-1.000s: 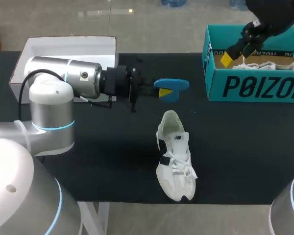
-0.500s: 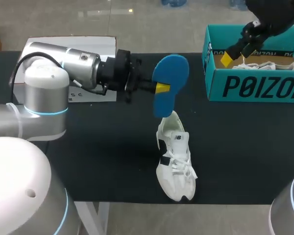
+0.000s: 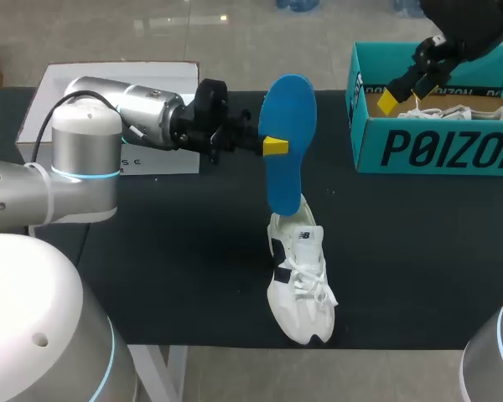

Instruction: Take the shoe out of the shoebox, open the shoe tongue, remove and reinsert the insole, then place the shoe into the shoebox

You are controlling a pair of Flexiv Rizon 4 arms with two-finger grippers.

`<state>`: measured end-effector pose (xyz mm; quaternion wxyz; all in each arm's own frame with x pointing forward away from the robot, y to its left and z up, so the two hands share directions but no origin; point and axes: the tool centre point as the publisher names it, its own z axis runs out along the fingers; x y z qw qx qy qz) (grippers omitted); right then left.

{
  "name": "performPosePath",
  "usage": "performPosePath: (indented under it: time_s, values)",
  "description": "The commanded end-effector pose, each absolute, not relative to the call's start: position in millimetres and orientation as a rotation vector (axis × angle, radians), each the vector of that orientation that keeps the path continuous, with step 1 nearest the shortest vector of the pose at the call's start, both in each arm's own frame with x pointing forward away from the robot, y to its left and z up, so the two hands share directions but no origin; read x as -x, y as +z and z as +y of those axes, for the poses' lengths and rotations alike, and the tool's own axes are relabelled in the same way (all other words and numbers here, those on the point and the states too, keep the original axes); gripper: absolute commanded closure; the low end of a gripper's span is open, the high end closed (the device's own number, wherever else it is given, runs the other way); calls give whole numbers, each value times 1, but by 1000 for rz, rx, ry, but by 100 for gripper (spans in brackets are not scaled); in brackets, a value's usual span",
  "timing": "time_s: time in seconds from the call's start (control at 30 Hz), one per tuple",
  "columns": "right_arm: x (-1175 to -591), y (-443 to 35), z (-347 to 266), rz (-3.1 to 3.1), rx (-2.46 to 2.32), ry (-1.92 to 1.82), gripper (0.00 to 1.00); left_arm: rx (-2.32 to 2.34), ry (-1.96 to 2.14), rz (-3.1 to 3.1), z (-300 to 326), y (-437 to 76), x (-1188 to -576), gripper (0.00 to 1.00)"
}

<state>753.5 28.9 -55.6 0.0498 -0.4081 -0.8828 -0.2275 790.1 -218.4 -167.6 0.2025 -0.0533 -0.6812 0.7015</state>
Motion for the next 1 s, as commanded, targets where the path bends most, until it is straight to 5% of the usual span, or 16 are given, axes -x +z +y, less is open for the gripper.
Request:
performPosePath:
  time_s: [0.03,1.0]
  values:
    - [-755,-56,30,-2687,1245,-687,0,231,1922,-1844,-222,-171,-796,100]
    - [-755,-56,30,-2687,1245,-687,0,-836,1640,-1910,-192,-171,-798,100]
